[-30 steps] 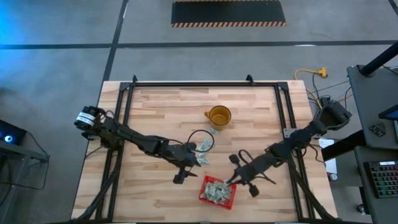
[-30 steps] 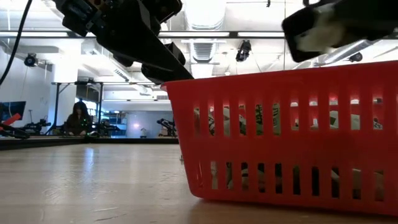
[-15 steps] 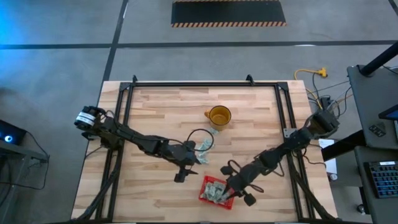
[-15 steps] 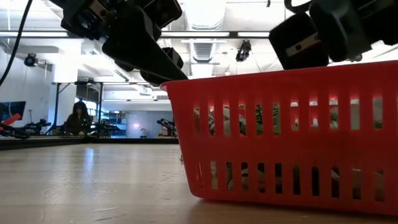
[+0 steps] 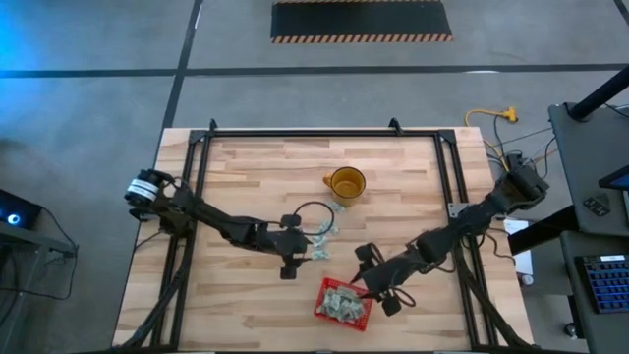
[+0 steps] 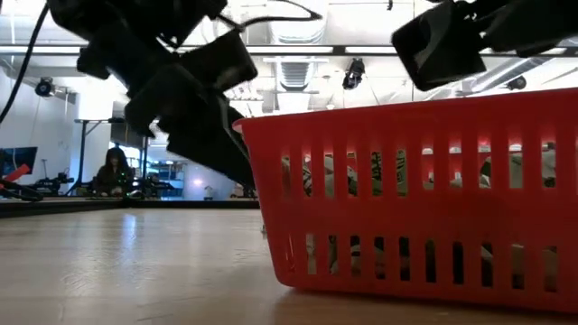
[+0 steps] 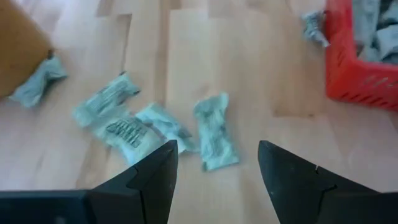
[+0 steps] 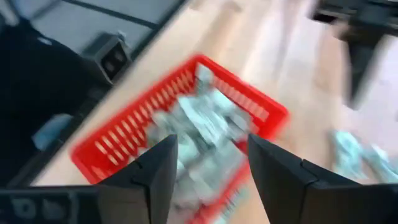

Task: Pick and place Stevia / Truvia into bins
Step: Put the stevia packet into the bin

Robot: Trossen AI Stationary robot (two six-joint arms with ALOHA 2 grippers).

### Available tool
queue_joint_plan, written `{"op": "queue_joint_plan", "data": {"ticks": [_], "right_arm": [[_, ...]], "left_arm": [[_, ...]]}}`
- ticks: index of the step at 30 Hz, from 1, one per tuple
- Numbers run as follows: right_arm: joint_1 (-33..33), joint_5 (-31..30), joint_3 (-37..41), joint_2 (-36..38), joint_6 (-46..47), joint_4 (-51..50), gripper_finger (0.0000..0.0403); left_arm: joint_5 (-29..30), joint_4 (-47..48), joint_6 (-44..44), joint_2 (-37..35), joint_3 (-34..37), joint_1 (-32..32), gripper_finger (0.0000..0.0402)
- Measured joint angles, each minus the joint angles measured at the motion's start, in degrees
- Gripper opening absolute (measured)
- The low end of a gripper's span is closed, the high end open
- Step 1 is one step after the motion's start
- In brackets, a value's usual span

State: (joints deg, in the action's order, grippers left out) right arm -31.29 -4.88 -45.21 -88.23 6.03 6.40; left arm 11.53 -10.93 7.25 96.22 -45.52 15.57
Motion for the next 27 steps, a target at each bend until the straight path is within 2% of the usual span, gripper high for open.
{"op": "queue_joint_plan", "data": {"ticks": [6, 10, 21, 27], "right_arm": [[-0.2, -4.64, 0.93, 3.35, 4.09, -8.48, 0.0168], [-0.2, -6.15, 1.95, 3.13, 4.72, -8.08, 0.0159], [0.78, -8.8, 4.49, 0.39, 5.8, -6.82, 0.0137], [1.27, -8.81, 4.96, -0.77, 5.82, -6.94, 0.0128]], "left_arm": [[-6.21, -6.94, -1.64, 6.61, -1.81, -0.2, 0.0206], [-7.02, -8.97, -2.12, 9.53, -1.93, -0.3, 0.0206], [-6.78, -7.47, -1.95, 8.62, -1.57, -0.72, 0.0203], [-6.71, -7.24, -1.88, 8.81, -0.98, -0.86, 0.0166]]}}
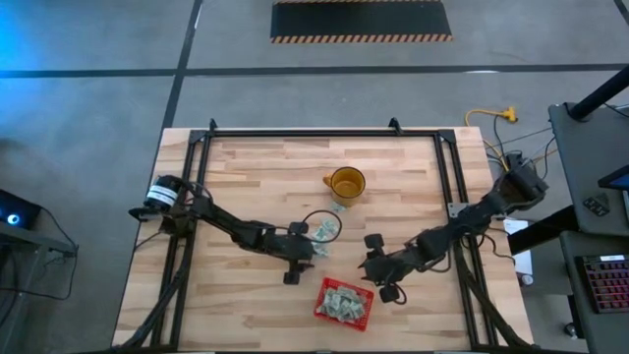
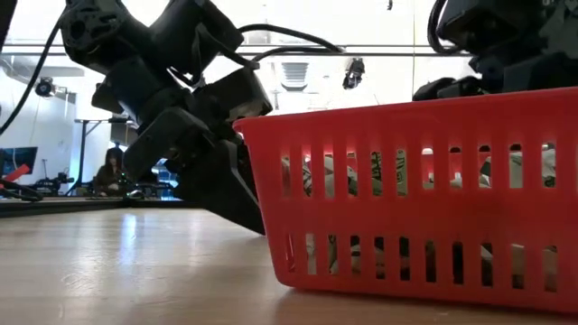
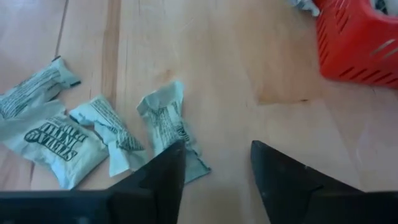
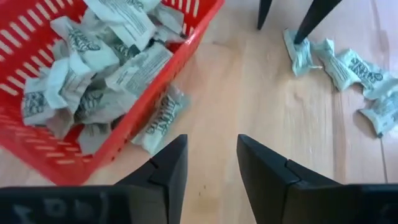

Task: Pick and place Stevia / Truvia into bins
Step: Put the stevia packet into the bin

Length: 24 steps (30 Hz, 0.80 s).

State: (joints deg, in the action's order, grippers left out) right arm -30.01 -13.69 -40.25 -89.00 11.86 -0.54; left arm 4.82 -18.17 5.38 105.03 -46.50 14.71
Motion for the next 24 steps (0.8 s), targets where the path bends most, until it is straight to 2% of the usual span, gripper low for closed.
{"op": "queue_joint_plan", "data": {"ticks": [13, 21, 24], "right_arm": [[0.41, 0.02, 0.03, -0.74, 0.0, 0.0, 0.0113], [0.41, 0.8, 0.04, -0.78, -0.78, 4.45, 0.0107], [0.41, 3.37, 0.04, -1.35, -2.73, 8.09, 0.0109]], "left_arm": [[0.26, 3.21, -0.16, -0.09, -0.29, -0.58, 0.0009], [0.2, 5.05, -0.21, -1.29, -0.17, -0.62, 0.0002], [0.17, 7.66, 0.12, -2.69, 0.0, -0.62, 0.0001]]}}
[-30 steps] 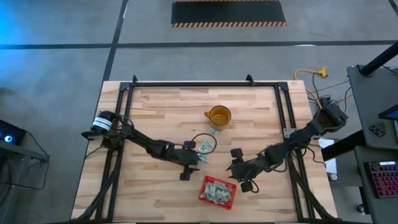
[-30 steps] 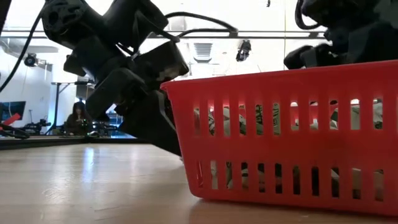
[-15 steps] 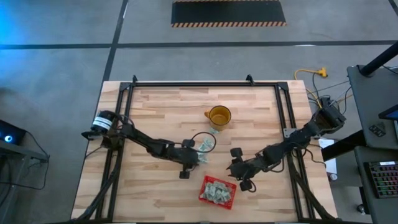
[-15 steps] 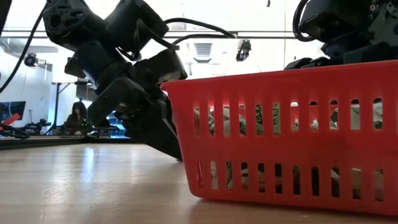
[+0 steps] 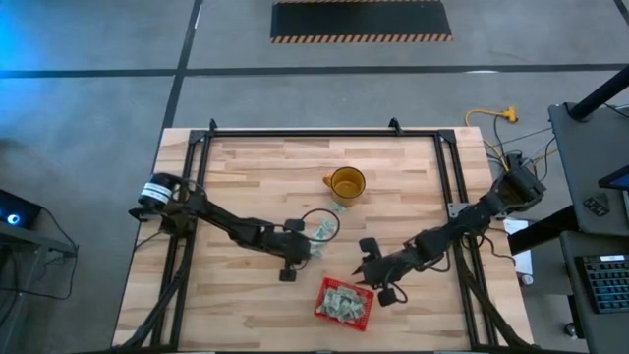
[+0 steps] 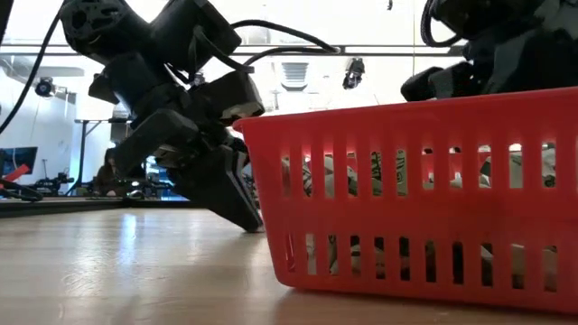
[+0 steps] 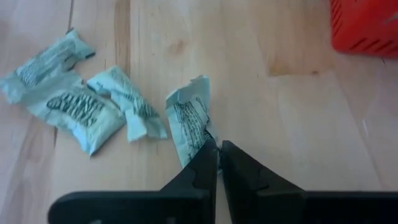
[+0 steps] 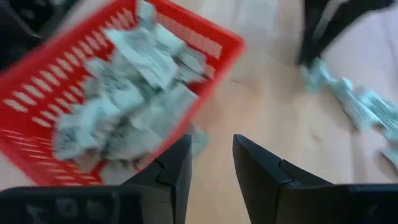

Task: Pick and place Stevia / Truvia into bins
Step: Put the stevia packet into the bin

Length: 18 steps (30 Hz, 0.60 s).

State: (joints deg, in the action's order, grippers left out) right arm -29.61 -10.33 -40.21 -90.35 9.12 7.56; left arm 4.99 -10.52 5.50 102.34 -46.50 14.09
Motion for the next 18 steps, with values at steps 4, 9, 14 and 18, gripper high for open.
{"op": "queue_joint_plan", "data": {"ticks": [4, 9, 14, 18], "right_arm": [[0.0, 1.79, -0.07, -1.62, -1.65, 2.45, 0.0107], [0.09, 1.36, -0.09, -2.64, -1.99, 1.86, 0.01], [0.26, 1.35, -0.13, -2.25, -2.27, 2.18, 0.0093], [0.26, 1.35, -0.19, -2.08, -2.31, 2.05, 0.0088]], "left_arm": [[-0.07, 3.02, 0.85, -1.44, 0.07, 0.0, 0.0], [-1.62, 4.55, 1.68, -3.5, 0.09, 0.6, 0.0], [-1.87, 3.94, 1.22, -5.92, -0.34, 1.51, 0.0], [-1.68, 4.0, 1.2, -7.44, -0.27, 1.79, 0.0]]}}
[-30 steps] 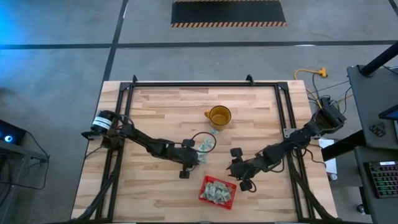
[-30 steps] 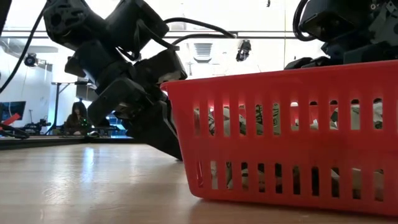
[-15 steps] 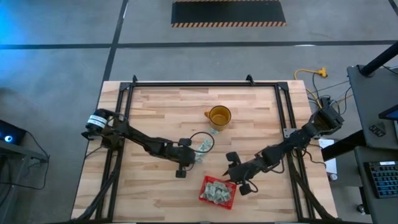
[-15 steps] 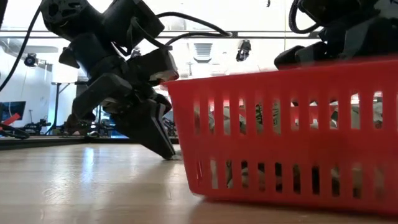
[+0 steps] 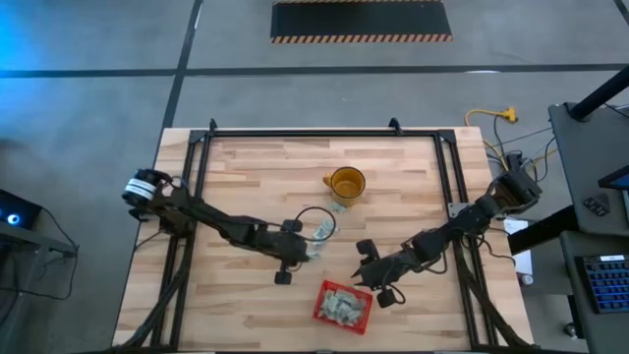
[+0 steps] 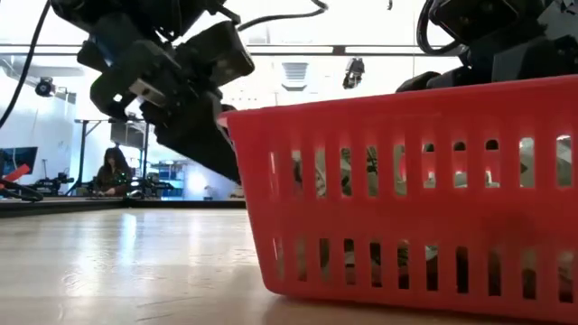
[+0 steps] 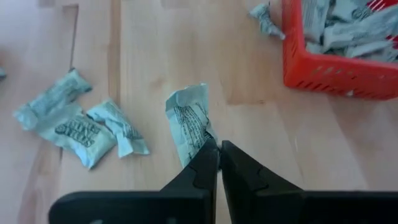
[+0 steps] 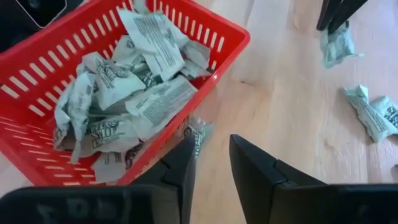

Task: Pick and place Stevia / Truvia into bins
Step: Put the stevia packet into the bin

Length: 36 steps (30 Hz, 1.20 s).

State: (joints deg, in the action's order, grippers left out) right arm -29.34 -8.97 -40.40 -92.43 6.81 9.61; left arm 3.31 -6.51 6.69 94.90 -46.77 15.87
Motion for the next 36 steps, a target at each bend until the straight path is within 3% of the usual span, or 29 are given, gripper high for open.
{"op": "queue_joint_plan", "data": {"ticks": [6, 11, 15, 21, 23, 28, 32, 36], "right_arm": [[0.03, -0.22, -0.09, 1.29, 0.04, -2.67, 0.0081], [0.29, -5.93, -0.05, 1.47, 2.69, -8.82, 0.0074], [0.44, -7.04, 0.36, 1.45, 3.56, -10.32, 0.007], [0.45, -7.68, 1.48, 1.43, 4.61, -10.17, 0.0073], [0.59, -7.72, 2.06, 1.43, 5.44, -9.25, 0.0076], [0.63, -7.69, 3.32, 1.41, 5.63, -5.21, 0.008], [0.63, -7.5, 3.34, 1.41, 5.66, -3.85, 0.0077], [0.63, -7.26, 3.36, 1.41, 5.64, -3.37, 0.0071]], "left_arm": [[0.0, -0.04, -0.06, -0.53, -0.06, 0.56, 0.0], [-2.07, -2.5, -1.56, -0.6, -0.63, 1.48, 0.0], [-7.85, -10.63, -4.87, -0.6, -1.22, 2.37, 0.0], [-21.34, -26.11, -9.04, 1.28, -1.26, 3.43, 0.0], [-22.7, -27.91, -9.09, 2.33, -1.4, 3.54, 0.0], [-23.07, -27.79, -8.92, 6.93, -4.38, 3.43, 0.0], [-26.92, -26.62, -8.6, 11.53, -8.84, 3.37, 0.0], [-28.42, -18.89, -8.52, 14.98, -13.59, 3.24, 0.0]]}}
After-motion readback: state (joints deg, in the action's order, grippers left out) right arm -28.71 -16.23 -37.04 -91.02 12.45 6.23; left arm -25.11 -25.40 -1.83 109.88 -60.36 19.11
